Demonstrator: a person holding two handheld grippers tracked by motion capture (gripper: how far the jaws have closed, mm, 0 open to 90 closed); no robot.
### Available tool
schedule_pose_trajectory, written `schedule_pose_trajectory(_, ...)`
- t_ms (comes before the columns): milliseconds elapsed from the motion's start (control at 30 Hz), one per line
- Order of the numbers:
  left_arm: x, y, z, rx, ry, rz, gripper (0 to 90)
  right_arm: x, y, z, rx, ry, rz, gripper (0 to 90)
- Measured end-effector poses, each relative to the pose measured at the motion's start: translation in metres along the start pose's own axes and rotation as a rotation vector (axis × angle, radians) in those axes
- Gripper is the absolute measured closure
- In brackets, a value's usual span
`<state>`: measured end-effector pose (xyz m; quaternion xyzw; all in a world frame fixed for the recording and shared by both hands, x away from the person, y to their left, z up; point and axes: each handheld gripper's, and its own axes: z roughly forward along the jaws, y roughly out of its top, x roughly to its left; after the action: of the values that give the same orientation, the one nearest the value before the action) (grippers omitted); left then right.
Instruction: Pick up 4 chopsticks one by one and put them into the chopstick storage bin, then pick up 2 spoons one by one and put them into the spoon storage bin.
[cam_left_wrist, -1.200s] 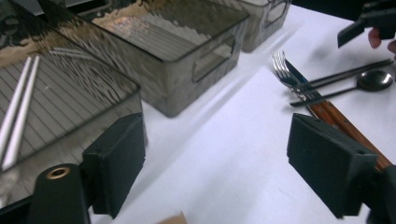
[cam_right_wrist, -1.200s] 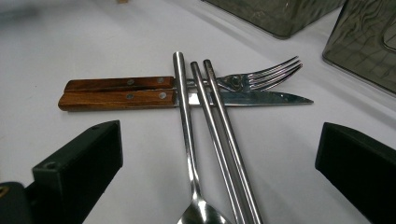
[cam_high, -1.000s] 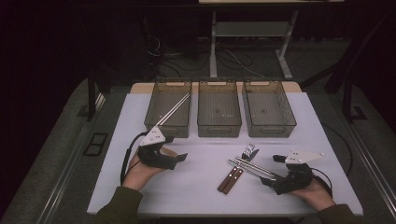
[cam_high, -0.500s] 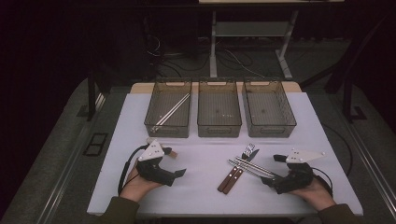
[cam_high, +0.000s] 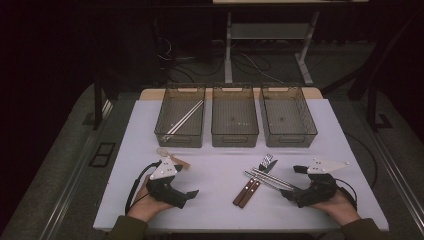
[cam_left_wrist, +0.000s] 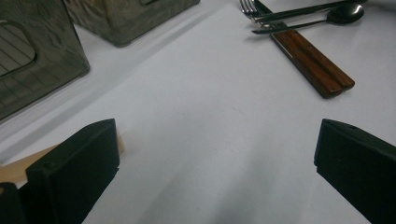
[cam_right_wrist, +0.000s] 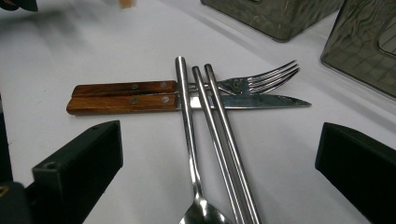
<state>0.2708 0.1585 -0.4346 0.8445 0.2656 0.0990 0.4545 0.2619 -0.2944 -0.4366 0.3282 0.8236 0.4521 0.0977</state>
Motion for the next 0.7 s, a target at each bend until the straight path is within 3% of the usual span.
schedule_pose_trajectory(200, 0.0, 0.0, 0.002, 0.015, 0.005, 0.003, 0.0, 0.001, 0.0, 0.0, 0.002, 0.006, 0.001, 0.6)
schedule_pose_trajectory(333, 0.0, 0.0, 0.002, 0.018, 0.001, 0.0, 0.0, 0.001, 0.001, -0.003, 0.012, 0.023, 0.005, 5.6)
schedule_pose_trajectory(533, -0.001, 0.0, 0.002, 0.02, -0.003, 0.003, 0.0, -0.002, 0.002, -0.012, 0.008, 0.062, 0.025, 22.6)
schedule_pose_trajectory(700, -0.001, 0.001, 0.004, 0.015, -0.009, -0.001, 0.0, -0.005, 0.001, -0.021, 0.01, 0.063, 0.048, 33.8)
